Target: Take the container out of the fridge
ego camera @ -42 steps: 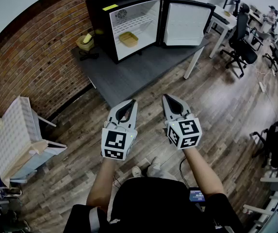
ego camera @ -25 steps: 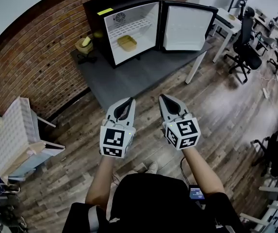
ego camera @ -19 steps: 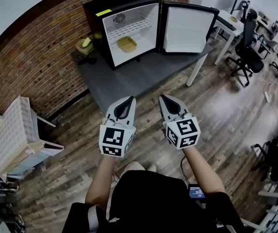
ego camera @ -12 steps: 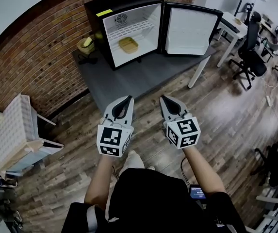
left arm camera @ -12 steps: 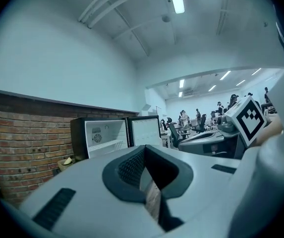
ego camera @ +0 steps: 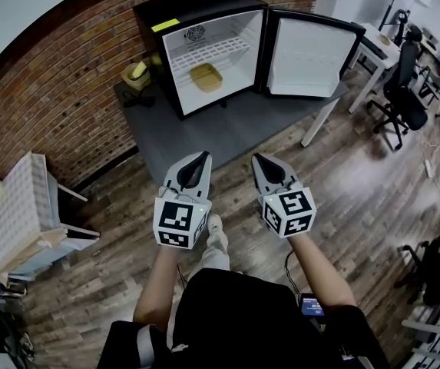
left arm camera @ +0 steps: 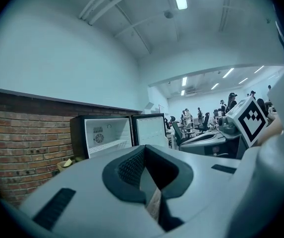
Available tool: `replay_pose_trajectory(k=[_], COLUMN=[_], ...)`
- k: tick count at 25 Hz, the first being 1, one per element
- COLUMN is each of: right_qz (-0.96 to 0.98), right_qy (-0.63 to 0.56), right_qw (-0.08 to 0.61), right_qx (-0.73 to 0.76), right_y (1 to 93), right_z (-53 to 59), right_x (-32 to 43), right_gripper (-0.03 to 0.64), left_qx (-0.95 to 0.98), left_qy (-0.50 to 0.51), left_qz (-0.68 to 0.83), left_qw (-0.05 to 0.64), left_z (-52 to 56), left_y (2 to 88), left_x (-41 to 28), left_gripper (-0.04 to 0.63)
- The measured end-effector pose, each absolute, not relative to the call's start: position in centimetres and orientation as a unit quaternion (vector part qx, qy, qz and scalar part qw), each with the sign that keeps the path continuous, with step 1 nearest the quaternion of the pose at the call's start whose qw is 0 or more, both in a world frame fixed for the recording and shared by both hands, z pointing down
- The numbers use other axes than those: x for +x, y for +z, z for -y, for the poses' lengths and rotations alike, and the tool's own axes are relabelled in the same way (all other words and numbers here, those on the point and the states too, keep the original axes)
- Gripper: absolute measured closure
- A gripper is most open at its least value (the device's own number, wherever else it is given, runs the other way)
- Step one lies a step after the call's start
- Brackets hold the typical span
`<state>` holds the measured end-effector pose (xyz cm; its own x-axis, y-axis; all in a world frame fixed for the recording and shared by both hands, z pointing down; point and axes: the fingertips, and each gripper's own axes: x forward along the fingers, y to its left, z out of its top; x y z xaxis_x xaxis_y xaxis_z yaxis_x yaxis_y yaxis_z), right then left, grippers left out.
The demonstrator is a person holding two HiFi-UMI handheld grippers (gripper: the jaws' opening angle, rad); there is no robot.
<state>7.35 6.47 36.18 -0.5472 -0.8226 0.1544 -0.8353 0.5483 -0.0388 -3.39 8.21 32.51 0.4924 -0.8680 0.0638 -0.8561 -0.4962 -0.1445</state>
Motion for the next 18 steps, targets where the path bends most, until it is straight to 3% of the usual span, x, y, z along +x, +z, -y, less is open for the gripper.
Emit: replay_pose_trajectory(k=[18], right_qz=[0.865], right_qy=[0.076], right_qw=[0.059], right_qx=[0.492], right_y=[36.4], right_z=[12.5], right_x=[5.5], right_gripper=[0.577], left_qx=[-0.876], left_qy=[-0.083], left_qz=[-0.474], left_qw=[0.04], left_z=[11.5], left_y=[32.9], left_x=[-4.9], left_gripper=[0.581])
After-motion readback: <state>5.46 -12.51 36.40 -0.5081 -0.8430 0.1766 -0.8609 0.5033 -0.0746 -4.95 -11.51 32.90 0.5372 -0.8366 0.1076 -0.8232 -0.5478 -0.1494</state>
